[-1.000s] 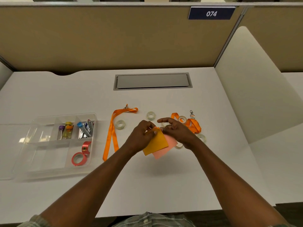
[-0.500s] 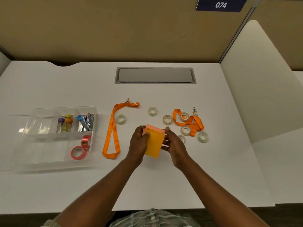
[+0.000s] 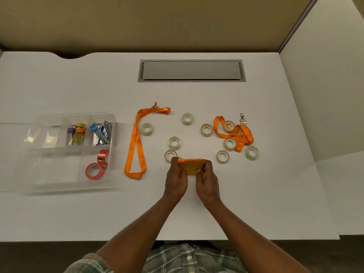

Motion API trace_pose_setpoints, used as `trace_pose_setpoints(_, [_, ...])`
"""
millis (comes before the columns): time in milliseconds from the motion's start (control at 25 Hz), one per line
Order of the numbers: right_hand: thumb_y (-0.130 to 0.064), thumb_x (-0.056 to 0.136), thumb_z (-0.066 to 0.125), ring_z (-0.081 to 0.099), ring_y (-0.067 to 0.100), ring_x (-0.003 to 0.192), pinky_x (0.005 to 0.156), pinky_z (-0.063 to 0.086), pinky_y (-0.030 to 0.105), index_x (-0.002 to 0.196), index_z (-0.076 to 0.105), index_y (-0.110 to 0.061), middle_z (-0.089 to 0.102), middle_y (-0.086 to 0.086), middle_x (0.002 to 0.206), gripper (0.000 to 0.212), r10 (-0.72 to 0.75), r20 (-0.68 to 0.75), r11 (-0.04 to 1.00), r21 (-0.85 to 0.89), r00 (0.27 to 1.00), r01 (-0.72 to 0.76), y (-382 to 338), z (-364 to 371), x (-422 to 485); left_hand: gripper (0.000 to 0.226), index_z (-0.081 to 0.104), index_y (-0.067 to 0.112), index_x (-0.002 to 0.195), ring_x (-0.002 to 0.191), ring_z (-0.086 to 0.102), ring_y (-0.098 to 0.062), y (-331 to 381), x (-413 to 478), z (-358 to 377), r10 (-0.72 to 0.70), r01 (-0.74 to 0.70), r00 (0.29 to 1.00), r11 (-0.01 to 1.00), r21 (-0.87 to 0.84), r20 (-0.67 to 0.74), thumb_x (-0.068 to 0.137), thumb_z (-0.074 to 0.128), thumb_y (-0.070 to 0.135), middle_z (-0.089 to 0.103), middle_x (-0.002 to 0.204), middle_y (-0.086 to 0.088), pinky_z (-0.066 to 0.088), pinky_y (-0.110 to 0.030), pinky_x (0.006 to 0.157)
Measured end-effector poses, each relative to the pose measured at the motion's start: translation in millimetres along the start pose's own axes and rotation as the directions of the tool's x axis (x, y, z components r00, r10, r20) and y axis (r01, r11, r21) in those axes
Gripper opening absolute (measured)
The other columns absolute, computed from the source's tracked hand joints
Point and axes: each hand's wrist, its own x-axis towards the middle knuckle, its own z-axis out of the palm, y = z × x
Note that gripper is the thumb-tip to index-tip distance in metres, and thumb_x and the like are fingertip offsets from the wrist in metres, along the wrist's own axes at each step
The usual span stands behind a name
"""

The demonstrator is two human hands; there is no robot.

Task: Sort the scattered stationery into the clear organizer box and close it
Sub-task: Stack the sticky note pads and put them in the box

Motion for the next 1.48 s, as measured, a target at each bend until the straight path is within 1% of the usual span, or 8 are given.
trace_pose_setpoints(160, [-0.004, 0.098, 0.044, 0.061, 0.017, 0.083, 0.07, 0.047, 0.029, 0.118, 0.05, -0.013, 0.065, 0.0, 0.099, 0.023, -0.041, -0.011, 0.999, -0.027, 0.999, 0.041, 3.2, -2.0, 5.7, 0.027, 0.049, 0.015, 0.114, 0.088, 0.059, -0.001, -0.7, -0.9, 0.8, 0.071, -0.071, 0.997, 0.997, -0.003, 0.024, 0.093, 0.043, -0.002, 0.062, 0.099, 0.006, 0.044, -0.012, 0.072])
trace_pose_setpoints(440, [-0.009, 0.099, 0.047, 0.056, 0.017, 0.092, 0.075, 0.043, 0.027, 0.117, 0.055, -0.016, 0.064, 0.001, 0.101, 0.021, -0.07, -0.071, 0.985, -0.16, 0.995, 0.058, 6.3, 2.1, 2.1, 0.029, 0.052, 0.021, 0.12, 0.099, 0.061, -0.007, -3.2, -4.6, 4.0, 0.051, -0.051, 0.999, 0.999, 0.005, 0.014, 0.098, 0.043, 0.004, 0.065, 0.114, 0.008, 0.042, -0.006, 0.077])
trace_pose_setpoints(560, [-0.008, 0.099, 0.047, 0.056, 0.021, 0.09, 0.076, 0.046, 0.032, 0.117, 0.056, -0.013, 0.064, 0.004, 0.098, 0.021, -0.053, -0.07, 0.982, -0.184, 0.996, 0.039, 4.4, 1.8, 1.6, 0.027, 0.05, 0.022, 0.121, 0.1, 0.059, -0.008, -3.5, -5.5, 5.5, 0.027, -0.027, 1.0, 1.0, -0.003, 0.015, 0.1, 0.042, 0.007, 0.064, 0.117, 0.008, 0.041, -0.008, 0.078])
trace_pose_setpoints(760, [-0.012, 0.101, 0.046, 0.059, 0.021, 0.078, 0.064, 0.047, 0.033, 0.111, 0.054, -0.013, 0.064, 0.002, 0.09, 0.012, -0.045, -0.082, 0.993, -0.113, 0.996, 0.035, -14.6, 1.9, 2.0, 0.014, 0.052, 0.016, 0.113, 0.081, 0.059, -0.007, 5.5, -0.2, -15.8, -0.003, 0.002, 0.999, 1.0, -0.027, -0.044, 0.102, 0.043, 0.015, 0.062, 0.093, 0.005, 0.044, -0.021, 0.067])
trace_pose_setpoints(1000, [-0.023, 0.103, 0.048, 0.063, 0.018, 0.087, 0.074, 0.05, 0.035, 0.112, 0.057, -0.023, 0.066, -0.002, 0.099, 0.013, 0.028, 0.008, 0.998, 0.059, 1.0, -0.029, -66.7, 35.2, 8.5, 0.021, 0.059, 0.014, 0.119, 0.096, 0.06, -0.015, 9.5, 18.4, -91.0, -0.024, 0.011, 0.994, 0.992, -0.124, -0.105, 0.103, 0.046, 0.019, 0.064, 0.108, 0.0, 0.048, -0.019, 0.074])
trace_pose_setpoints(1240, [-0.022, 0.101, 0.053, 0.064, 0.018, 0.101, 0.088, 0.055, 0.038, 0.118, 0.061, -0.022, 0.069, 0.0, 0.113, 0.019, -0.011, 0.186, 0.981, 0.195, 0.982, -0.026, -144.9, 121.8, 17.0, 0.023, 0.065, 0.008, 0.116, 0.099, 0.064, -0.022, -12.2, 36.5, -210.1, -0.064, 0.034, 0.949, 0.994, -0.102, -0.308, 0.1, 0.053, 0.02, 0.069, 0.108, -0.009, 0.055, -0.034, 0.086])
trace_pose_setpoints(1400, [-0.026, 0.099, 0.056, 0.065, 0.015, 0.105, 0.083, 0.052, 0.019, 0.123, 0.06, -0.023, 0.069, -0.005, 0.115, 0.024, -0.111, 0.254, 0.987, 0.142, 0.961, 0.076, -185.1, 182.1, 17.3, 0.021, 0.066, 0.009, 0.113, 0.096, 0.063, -0.023, -42.1, 44.8, -292.0, -0.108, 0.095, 0.902, 0.994, -0.052, -0.417, 0.1, 0.053, 0.019, 0.069, 0.106, -0.009, 0.054, -0.035, 0.084])
trace_pose_setpoints(1480, [-0.026, 0.097, 0.059, 0.062, 0.017, 0.115, 0.087, 0.049, 0.018, 0.13, 0.056, -0.019, 0.065, -0.002, 0.126, 0.034, -0.199, 0.301, 0.98, 0.058, 0.933, 0.191, -194.7, 207.4, 13.3, 0.022, 0.068, 0.006, 0.113, 0.093, 0.062, -0.022, -61.8, 46.1, -325.9, -0.139, 0.165, 0.869, 0.986, 0.014, -0.475, 0.1, 0.053, 0.016, 0.07, 0.106, -0.011, 0.05, -0.031, 0.081])
